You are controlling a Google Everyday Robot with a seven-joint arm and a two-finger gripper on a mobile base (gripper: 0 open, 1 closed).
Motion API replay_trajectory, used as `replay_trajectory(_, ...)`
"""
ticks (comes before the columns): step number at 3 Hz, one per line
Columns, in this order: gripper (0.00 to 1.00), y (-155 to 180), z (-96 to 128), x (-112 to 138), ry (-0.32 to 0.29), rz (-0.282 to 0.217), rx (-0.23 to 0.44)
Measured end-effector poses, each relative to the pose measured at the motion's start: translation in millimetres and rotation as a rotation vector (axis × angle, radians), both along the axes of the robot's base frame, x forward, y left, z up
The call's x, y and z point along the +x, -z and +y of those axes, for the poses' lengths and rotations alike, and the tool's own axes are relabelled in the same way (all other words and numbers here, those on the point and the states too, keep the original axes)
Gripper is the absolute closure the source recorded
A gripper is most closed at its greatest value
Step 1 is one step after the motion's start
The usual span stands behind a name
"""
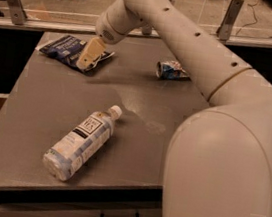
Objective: Pick blue chip bag
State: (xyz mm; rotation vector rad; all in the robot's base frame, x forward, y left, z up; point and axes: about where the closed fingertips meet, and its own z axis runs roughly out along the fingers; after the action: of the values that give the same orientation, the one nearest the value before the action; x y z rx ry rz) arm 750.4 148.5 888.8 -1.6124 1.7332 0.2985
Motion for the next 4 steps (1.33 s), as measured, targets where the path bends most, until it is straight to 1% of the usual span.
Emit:
replay_trajectory(1, 0.00, 20, 24, 13, 0.060, 0.070, 0.026)
replay_trajectory(2, 0.00, 39, 33, 21, 0.132, 0.152, 0.053)
replay_trajectory(3, 0.16, 55, 32, 27, 0.210, 0.227, 0.094)
replay_trajectory(4, 0.41, 59, 29, 30, 0.256, 0.262, 0.131)
